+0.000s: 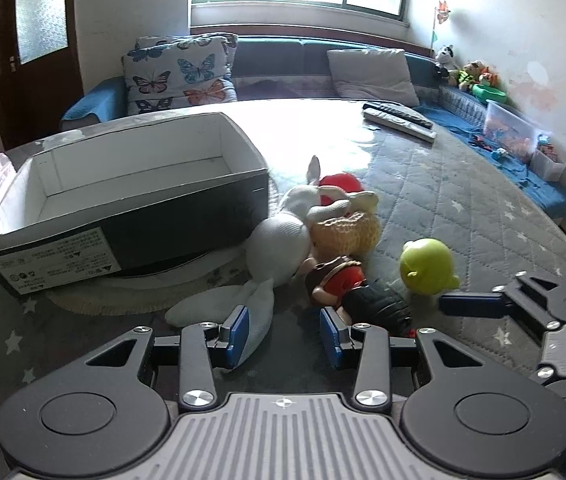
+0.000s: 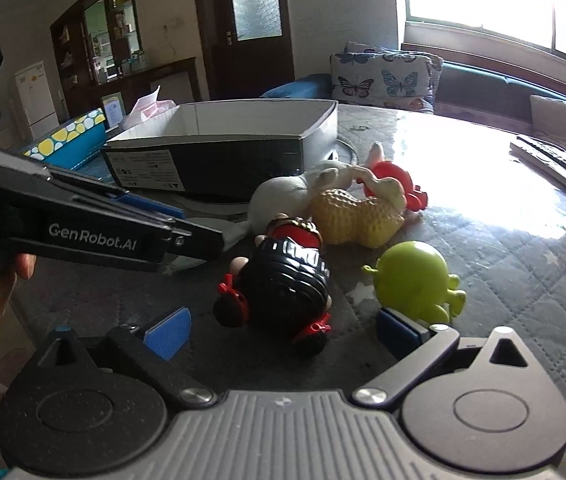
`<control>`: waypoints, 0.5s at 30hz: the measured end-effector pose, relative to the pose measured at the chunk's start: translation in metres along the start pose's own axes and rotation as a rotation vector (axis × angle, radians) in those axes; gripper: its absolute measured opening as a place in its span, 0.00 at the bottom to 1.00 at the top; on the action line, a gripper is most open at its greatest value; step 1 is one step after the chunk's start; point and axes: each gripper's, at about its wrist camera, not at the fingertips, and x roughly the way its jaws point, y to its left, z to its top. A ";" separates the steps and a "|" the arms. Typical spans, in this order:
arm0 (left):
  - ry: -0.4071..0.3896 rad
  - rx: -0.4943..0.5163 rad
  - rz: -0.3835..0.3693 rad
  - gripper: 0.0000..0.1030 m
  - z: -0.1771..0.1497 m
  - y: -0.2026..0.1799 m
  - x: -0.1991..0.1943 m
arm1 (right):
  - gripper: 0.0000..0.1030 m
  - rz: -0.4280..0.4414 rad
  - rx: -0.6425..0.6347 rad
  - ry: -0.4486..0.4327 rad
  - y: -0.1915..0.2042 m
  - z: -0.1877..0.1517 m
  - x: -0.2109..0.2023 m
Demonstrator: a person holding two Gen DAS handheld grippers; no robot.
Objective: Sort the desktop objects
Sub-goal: 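Move the left tool toward the black-and-red doll figure, then close the left tool on the black-and-red doll and lift it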
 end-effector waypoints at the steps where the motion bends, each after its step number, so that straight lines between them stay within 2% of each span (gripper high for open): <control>1: 0.002 -0.002 -0.011 0.41 0.002 0.000 0.000 | 0.94 0.005 -0.003 0.001 0.000 0.001 0.001; 15: 0.081 -0.067 -0.159 0.41 0.019 0.001 0.015 | 0.79 0.057 -0.003 0.025 -0.001 0.012 0.019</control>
